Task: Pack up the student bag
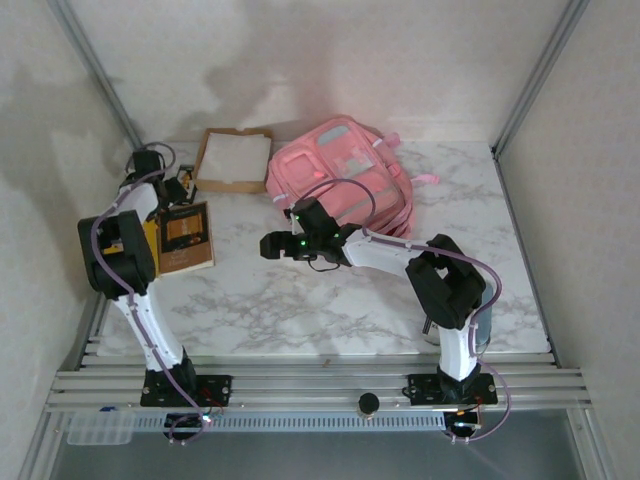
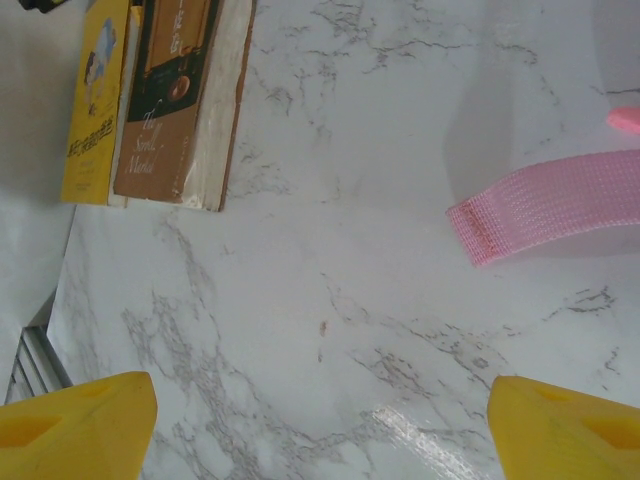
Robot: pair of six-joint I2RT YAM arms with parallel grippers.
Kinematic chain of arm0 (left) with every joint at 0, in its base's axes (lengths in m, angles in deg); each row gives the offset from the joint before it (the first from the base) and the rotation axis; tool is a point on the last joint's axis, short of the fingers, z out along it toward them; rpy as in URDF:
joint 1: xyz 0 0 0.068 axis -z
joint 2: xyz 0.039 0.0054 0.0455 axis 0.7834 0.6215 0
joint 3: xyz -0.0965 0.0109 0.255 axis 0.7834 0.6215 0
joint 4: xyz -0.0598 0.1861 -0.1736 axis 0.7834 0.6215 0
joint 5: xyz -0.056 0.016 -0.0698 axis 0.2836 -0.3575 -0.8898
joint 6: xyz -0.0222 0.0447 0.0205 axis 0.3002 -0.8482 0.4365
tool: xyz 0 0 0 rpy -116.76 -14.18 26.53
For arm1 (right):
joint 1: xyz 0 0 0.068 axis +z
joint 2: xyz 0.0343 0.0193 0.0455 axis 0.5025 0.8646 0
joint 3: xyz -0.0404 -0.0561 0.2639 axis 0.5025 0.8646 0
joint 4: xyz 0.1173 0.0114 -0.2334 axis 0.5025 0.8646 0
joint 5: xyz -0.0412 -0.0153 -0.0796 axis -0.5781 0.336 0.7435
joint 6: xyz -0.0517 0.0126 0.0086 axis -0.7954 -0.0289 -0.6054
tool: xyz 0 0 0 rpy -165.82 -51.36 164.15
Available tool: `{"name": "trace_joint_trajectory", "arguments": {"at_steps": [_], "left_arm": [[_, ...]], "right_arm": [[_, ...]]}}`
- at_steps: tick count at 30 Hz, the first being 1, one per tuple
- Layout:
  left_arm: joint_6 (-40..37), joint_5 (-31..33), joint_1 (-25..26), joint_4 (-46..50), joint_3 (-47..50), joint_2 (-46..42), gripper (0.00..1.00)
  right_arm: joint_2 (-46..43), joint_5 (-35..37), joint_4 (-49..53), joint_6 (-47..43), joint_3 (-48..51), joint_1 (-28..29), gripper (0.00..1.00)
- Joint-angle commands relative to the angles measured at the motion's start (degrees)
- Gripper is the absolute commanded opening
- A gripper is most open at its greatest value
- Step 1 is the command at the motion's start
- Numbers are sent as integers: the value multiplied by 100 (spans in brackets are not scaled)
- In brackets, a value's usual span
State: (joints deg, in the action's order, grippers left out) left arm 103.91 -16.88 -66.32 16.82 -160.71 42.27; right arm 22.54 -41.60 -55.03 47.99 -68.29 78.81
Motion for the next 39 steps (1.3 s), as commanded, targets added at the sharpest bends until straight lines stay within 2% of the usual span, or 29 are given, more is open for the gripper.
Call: {"name": "trace_joint_trajectory", "arguments": {"at_steps": [1,4,10,17,23,29,32,34,39], "left_arm": [[-59,63,24,77,-253,274,84],[-6,135,24,59,-135,353,86],[69,-358,48,-84,320,374,87],[527,-1372,248,-877,1742,-64,83],[943,-1678,597,-1372,2650,-396,82],[1262,-1523,971,-1558,3268,-980,83],[1326,-1511,982,-1608,3378,-1173,83],[1318,-1651,991,-1579,3330,-1197,83],[1346,-1543,946,-1469,3274,-1575,84]], "right_arm": [[45,23,94,-28,-160,-4,86],[45,45,129,-38,-148,-3,86],[71,83,97,29,-126,1,87],[352,-106,-259,513,-231,61,86],[993,-138,-138,540,-991,293,86],[1498,-312,-454,1068,-1339,475,83],[1783,-516,-793,1444,-1482,547,82],[1959,-443,-799,1609,-1682,602,79],[2317,-356,-1009,2059,-1923,667,73]]}}
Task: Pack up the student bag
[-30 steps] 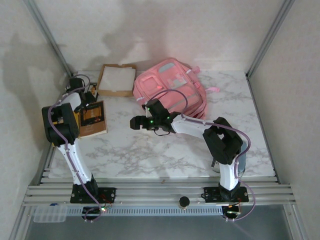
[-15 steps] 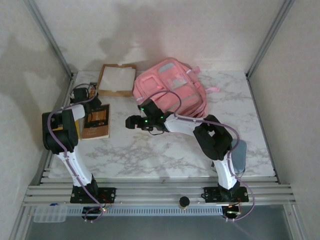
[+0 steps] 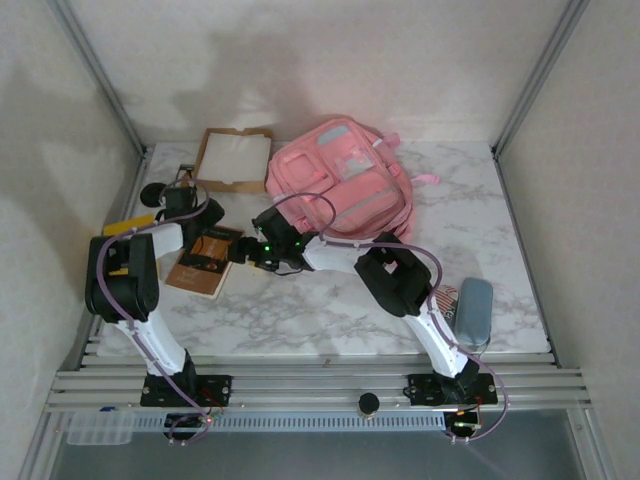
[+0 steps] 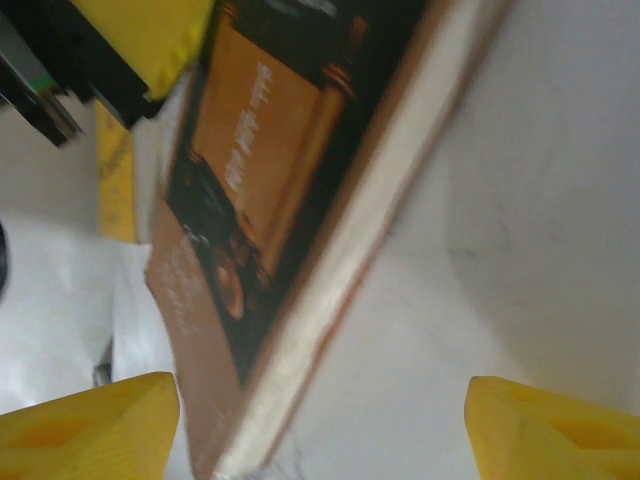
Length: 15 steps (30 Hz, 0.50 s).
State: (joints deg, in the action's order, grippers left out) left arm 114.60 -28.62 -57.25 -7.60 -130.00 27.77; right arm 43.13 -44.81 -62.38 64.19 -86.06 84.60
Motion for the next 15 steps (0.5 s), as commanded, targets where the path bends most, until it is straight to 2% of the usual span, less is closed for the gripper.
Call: {"name": "trace_joint_trajectory", "arguments": {"at_steps": [1,3,5,10,15], "left_arm": [[268,-391,6,1008,136,-268,84],[150,-259,-8,1181,-34,-484,86],[-3,238,-61,1622,-230,-526,87],[-231,967,-315,1995,-177,-685,90],[-346,768,-374,2005,-72,-654,92]], "right_arm": [[307,-32,-374,521,-164,86,71],[396,-3,-310,581,-309,111,69],[455,163,-44,630,-446,121,67],[472,357,179,708,-490,162,62],[533,408,286,707,-600,200,59]]}}
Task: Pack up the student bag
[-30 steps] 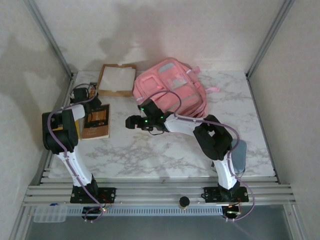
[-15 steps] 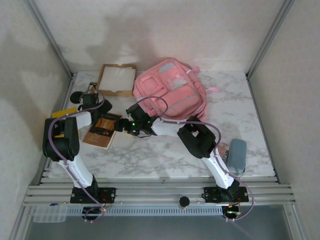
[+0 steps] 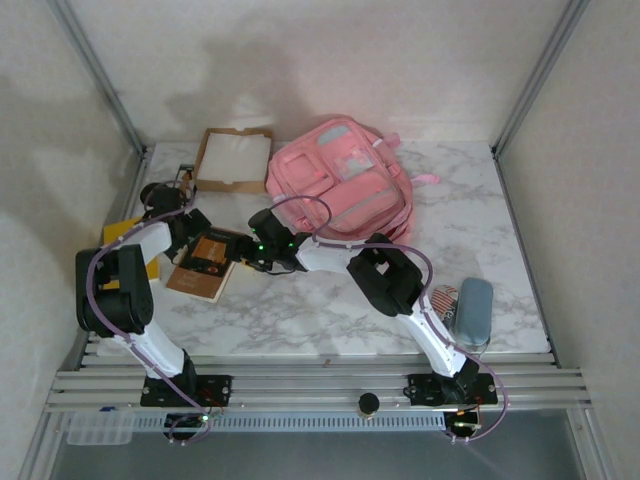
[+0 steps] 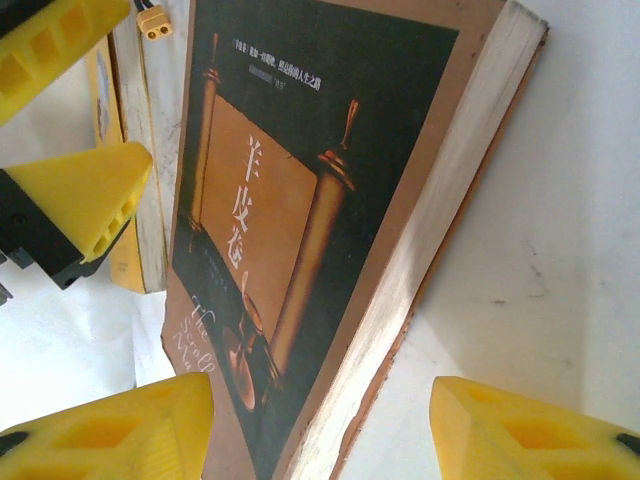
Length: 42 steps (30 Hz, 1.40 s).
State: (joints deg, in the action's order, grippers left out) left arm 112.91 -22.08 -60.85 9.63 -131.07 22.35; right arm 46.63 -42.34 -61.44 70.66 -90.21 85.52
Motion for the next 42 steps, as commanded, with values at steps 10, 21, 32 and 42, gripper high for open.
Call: {"name": "trace_joint_trajectory", "arguments": {"at_steps": [10,21,32,42], "left_arm": [[-103,-1006,1,85,743,-79,88],[228,-1321,147,-175,1500,-809,86],[154,-1145,351,-27,1489,-880,85],[129,-1658,281,250,1063,-1445,90]], "right_arm": [[410,129,488,56,-793,51,52],[-41,147,808,-410,-696,-107,33],[-186,-17,1115,-878,-748,-198,12],[-1280,-446,997,-1462,-120,-489,0]]}}
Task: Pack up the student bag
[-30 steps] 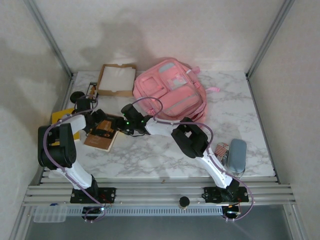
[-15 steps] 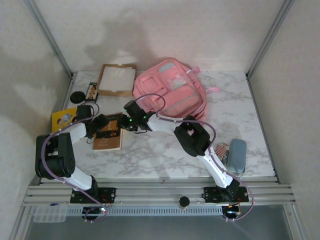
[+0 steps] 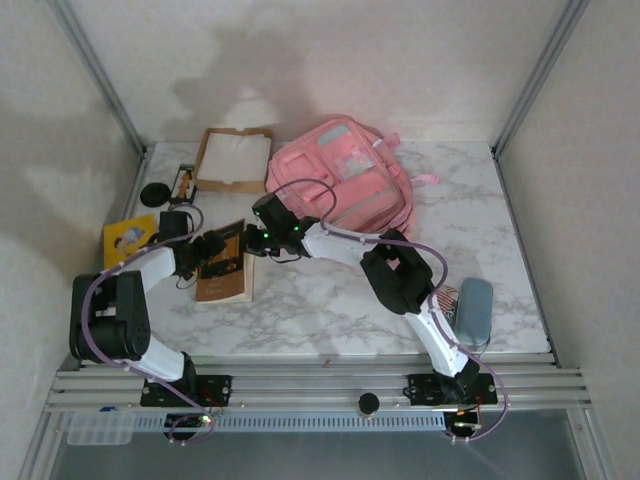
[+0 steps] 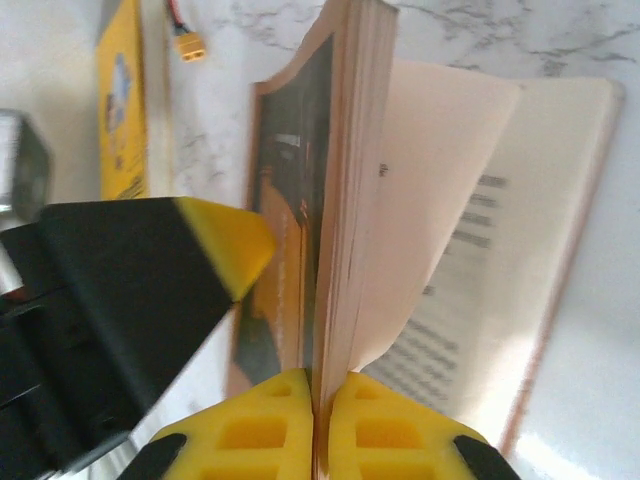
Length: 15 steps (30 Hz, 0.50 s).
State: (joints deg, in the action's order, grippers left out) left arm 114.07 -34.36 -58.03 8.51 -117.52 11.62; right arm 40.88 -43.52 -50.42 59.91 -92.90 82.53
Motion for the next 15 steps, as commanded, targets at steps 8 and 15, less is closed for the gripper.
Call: {"name": "trace_joint_trajectory", "arguments": {"at_steps": [8,15], "left_arm": [[-36,-2012,-268,650,-634,-1277,96],[165,-3290,-81,402,-706,-1784,96]], "right_arm": [[-2113,-1483,-345,-618,1181,-947,0],[-3066,-2610,-126,-667,1408,-1834,0]]}}
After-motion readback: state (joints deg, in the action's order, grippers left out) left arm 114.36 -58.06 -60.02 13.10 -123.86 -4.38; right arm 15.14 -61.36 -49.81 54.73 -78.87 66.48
